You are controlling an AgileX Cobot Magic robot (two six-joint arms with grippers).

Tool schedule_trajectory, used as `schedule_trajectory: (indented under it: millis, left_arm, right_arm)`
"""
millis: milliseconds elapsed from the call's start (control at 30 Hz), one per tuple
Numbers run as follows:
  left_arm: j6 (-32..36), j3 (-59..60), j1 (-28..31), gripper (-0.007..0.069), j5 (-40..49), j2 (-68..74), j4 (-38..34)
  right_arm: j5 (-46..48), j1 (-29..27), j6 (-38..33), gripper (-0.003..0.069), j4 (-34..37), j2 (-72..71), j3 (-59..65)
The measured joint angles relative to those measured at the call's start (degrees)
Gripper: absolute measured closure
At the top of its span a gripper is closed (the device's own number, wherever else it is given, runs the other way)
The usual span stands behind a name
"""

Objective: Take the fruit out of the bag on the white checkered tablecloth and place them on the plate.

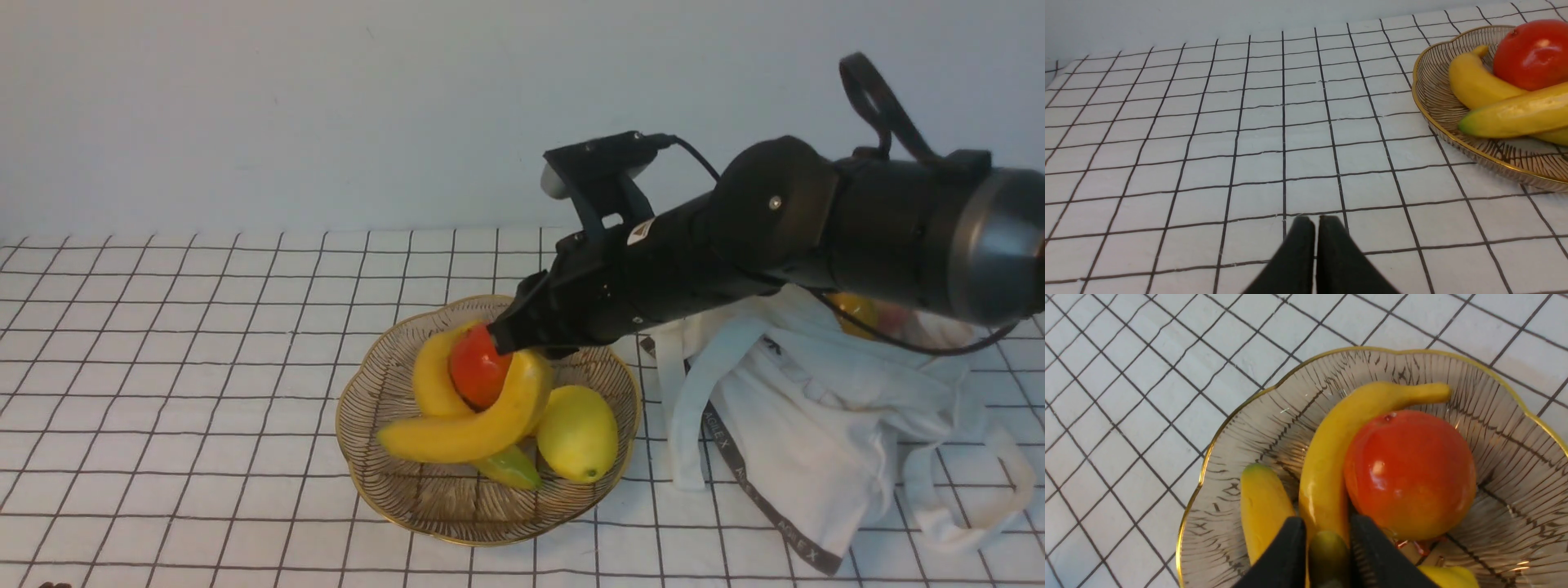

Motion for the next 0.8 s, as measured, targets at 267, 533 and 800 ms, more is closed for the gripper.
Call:
schedule_trajectory:
  millis: [267, 533, 800]
  left_arm:
    - [0.0, 0.0, 0.0, 0.0632, 0.0, 0.0, 0.0]
    - [-0.3, 0.0, 0.0, 0.0632, 0.0, 0.0, 0.0]
    - [0.0, 0.0, 0.0, 0.0632, 0.0, 0.0, 0.0]
  right_arm:
    - [-2.6, 0.0, -0.2, 0.0169, 0.0, -0.2, 0.0]
    - [2.3, 0.0, 2.5, 0.0088, -12.3, -11.6, 0.0]
    - [8.3, 0.0, 26.9, 0.0325, -40.2, -35.5, 0.0]
